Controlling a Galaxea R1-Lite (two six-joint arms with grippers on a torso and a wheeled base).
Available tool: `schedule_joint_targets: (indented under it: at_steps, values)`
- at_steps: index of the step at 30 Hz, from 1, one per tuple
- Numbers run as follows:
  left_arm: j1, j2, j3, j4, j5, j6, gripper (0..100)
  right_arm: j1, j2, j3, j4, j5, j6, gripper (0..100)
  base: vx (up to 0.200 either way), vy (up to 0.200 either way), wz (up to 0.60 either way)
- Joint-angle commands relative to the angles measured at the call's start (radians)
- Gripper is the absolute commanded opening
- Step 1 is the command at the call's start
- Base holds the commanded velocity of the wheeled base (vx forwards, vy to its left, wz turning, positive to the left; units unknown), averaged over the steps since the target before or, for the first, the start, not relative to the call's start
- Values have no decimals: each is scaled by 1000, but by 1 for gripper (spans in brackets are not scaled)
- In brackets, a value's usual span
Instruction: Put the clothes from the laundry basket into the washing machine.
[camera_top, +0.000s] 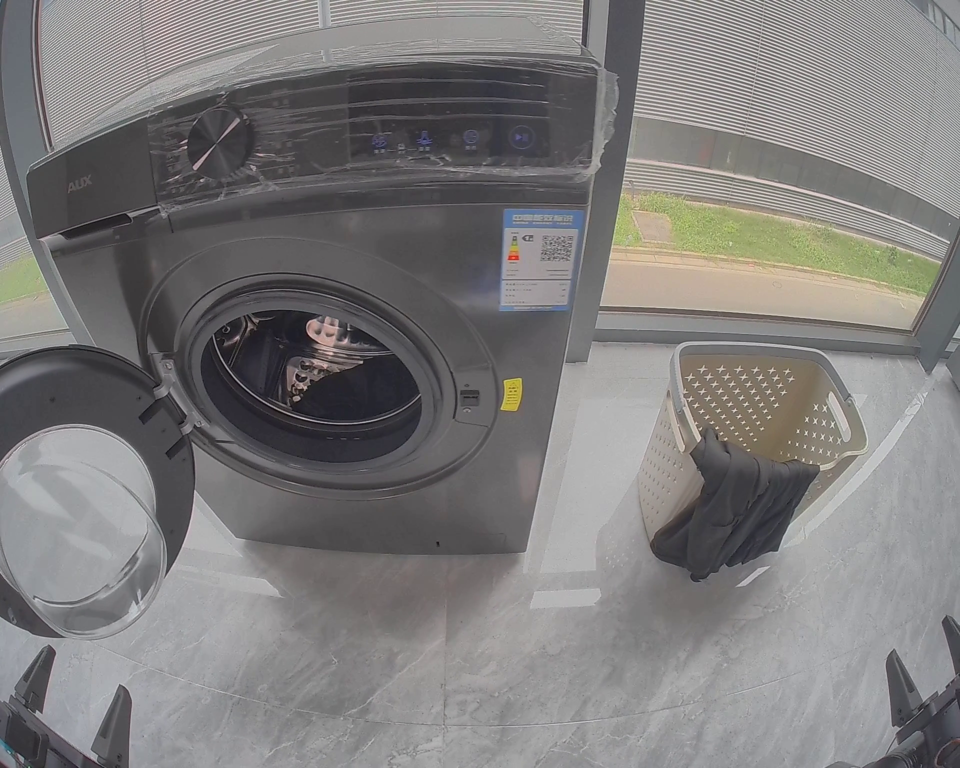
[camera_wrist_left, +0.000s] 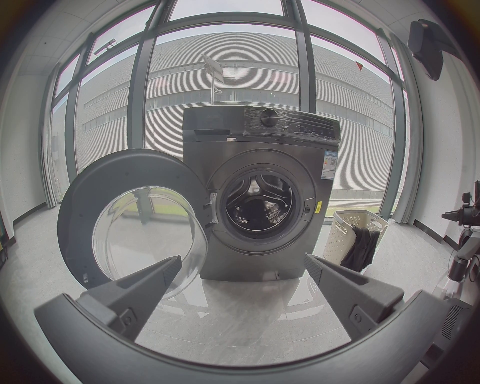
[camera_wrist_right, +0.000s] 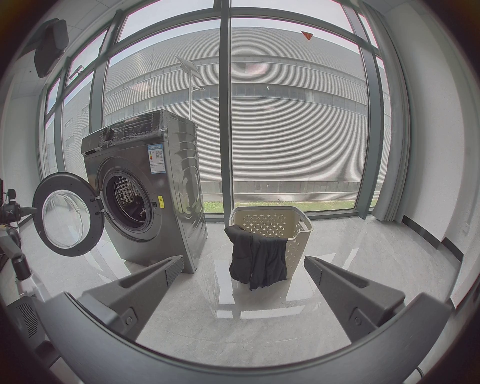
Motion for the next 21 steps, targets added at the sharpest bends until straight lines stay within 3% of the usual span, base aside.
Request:
schedule_joint_targets:
  at_steps: [1,6,21]
  values:
    - [1,-12,18,0,0,3,100,2,1,10,-7,-1,2,100,0,0,0]
    - [1,-12,18,0,0,7,100,3,1,10,-10,0,-4,100,0,0,0]
    - [1,-12,18,0,-1,7,100,3,1,10,-10,0,-4,100,0,-200,0]
